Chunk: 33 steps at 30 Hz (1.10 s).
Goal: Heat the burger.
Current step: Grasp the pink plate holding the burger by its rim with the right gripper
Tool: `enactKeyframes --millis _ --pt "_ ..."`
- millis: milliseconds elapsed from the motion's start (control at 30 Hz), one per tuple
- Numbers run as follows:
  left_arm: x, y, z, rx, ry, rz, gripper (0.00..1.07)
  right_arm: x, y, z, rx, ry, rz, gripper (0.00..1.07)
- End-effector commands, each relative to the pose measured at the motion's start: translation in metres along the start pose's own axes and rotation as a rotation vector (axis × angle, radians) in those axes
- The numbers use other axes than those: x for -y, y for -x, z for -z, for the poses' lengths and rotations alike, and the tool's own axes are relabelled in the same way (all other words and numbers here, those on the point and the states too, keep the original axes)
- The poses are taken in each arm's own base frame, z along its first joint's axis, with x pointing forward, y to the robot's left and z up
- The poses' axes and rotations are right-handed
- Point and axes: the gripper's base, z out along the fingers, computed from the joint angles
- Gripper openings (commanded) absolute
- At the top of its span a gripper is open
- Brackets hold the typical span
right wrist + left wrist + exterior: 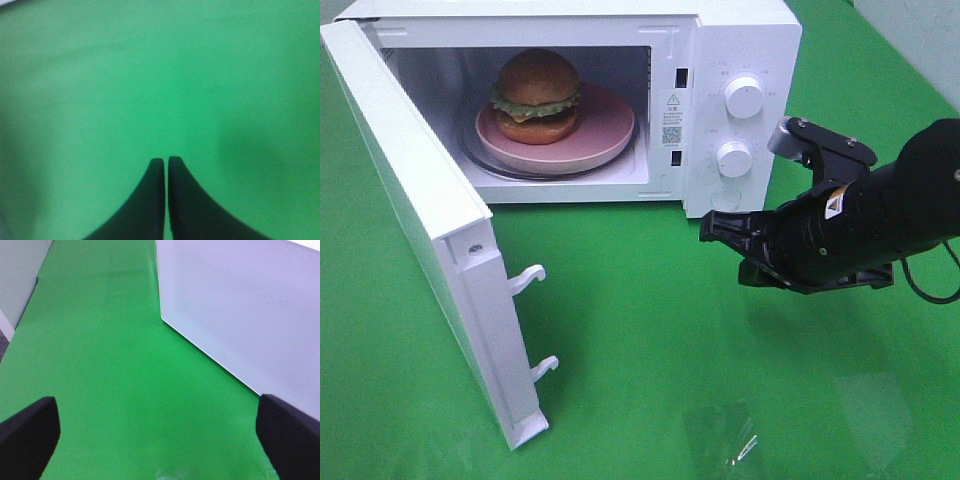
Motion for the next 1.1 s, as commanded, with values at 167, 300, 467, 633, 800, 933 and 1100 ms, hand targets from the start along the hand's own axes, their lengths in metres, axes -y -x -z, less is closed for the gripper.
enactKeyframes --millis 167,300,467,633,800,933,1100 --pt "0.0 -0.002 0.003 0.022 0.002 -0.002 1.0 -0.007 0.005 0.015 -0.207 -0.038 0.281 0.06" --pt "0.0 -0.002 0.003 0.022 0.002 -0.002 1.0 -0.012 0.01 0.022 -0.296 -0.029 0.455 0.07" --pt "0.0 -0.002 0.003 0.022 0.002 -0.002 1.0 -0.016 0.018 0.027 -0.321 -0.019 0.616 0.07" --pt "0.0 -0.002 0.003 0.022 0.002 -0.002 1.0 -0.021 0.031 0.035 -0.349 -0.003 0.957 0.07" --pt "0.0 -0.002 0.003 0.022 0.002 -0.002 1.0 -0.024 0.037 0.035 -0.309 0.047 1.286 0.08" --pt "0.0 -0.002 0.003 0.022 0.002 -0.002 1.0 -0.024 0.037 0.035 -0.301 0.071 1.446 0.08" --pt "0.0 -0.002 0.003 0.022 0.002 -0.002 1.0 -0.026 0.044 0.033 -0.223 0.062 1.684 0.11"
